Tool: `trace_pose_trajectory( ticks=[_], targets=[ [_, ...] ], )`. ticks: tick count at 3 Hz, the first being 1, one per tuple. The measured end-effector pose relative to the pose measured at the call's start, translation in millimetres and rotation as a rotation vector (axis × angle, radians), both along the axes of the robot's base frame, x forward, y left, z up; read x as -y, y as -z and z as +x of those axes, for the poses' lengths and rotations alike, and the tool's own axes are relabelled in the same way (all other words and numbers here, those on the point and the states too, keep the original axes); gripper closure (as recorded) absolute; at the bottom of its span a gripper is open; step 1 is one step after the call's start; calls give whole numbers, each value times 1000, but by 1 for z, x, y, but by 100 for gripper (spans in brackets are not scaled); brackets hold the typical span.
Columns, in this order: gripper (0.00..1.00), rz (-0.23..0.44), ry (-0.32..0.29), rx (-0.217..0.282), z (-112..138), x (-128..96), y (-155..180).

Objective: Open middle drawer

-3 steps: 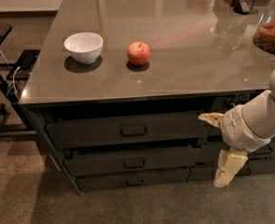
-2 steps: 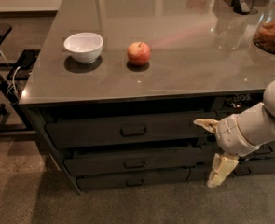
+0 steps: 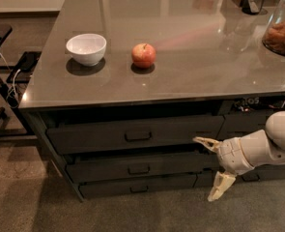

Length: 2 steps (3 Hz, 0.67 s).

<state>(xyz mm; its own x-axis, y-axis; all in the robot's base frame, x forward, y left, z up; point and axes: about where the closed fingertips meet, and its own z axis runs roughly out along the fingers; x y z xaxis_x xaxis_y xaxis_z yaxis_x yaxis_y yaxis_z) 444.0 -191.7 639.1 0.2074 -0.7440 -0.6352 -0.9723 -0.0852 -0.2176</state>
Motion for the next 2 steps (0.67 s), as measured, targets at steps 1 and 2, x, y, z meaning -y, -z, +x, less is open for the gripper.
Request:
trace_pose_trajectory(
  ticks=[1,2],
  targets=[
    [0,0,0,0,0,0,0],
    [0,14,31,8,2,-1,9]
  ],
)
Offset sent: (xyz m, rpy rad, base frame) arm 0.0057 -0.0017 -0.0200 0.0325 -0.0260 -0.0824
